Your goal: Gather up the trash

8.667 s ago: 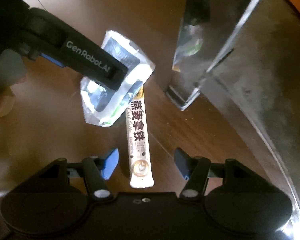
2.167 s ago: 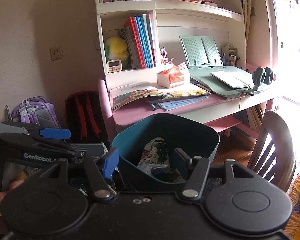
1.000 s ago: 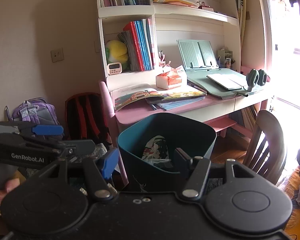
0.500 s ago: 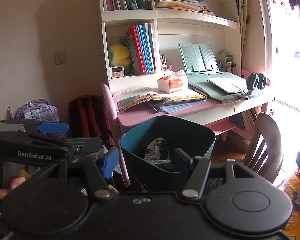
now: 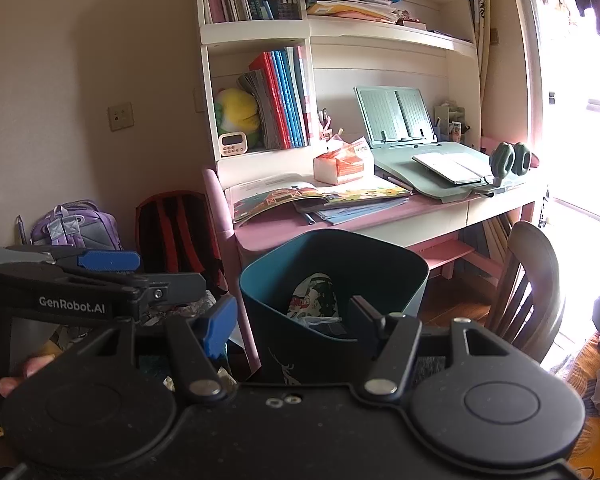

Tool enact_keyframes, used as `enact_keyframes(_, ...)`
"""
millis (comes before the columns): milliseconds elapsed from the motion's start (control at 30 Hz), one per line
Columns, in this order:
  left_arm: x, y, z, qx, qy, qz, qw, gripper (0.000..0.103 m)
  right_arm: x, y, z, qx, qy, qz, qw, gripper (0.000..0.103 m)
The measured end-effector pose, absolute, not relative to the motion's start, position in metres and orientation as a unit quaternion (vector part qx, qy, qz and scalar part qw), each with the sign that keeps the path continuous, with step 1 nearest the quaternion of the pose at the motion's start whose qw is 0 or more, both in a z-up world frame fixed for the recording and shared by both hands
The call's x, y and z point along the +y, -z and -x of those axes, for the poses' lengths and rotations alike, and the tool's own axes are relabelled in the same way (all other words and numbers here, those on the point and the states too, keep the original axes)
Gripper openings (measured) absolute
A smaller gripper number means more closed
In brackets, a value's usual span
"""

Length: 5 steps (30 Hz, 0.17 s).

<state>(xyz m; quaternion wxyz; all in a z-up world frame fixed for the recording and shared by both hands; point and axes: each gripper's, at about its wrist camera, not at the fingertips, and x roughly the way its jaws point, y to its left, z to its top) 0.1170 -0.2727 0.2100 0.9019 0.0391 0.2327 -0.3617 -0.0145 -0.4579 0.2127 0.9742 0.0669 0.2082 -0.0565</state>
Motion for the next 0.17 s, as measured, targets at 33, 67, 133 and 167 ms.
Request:
enact_keyframes(33,-0.2721,-0.2096,-0.1176,0.233,0.361,-0.039,0.902,0.102,-0.4565,-0.2131,0.0150,0.209,0.057,-0.068,0.974,0.061)
enact_keyframes(67,-0.2715,-0.2091,-0.1179,0.234,0.361,-0.038,0.902,0.102,-0.4558,-0.2130,0.0144,0.210,0.056,-0.068,0.974,0.061)
enact_keyframes(133,-0.2700,-0.2079,-0.1201,0.237,0.359,-0.034,0.902,0.102,-0.4532,-0.2129,0.0141,0.211,0.056,-0.067,0.974,0.061)
enact_keyframes(167,-0.2691,-0.2070,-0.1212,0.239,0.359,-0.034,0.901,0.102,-0.4519,-0.2127,0.0140,0.212,0.056,-0.067,0.973,0.061)
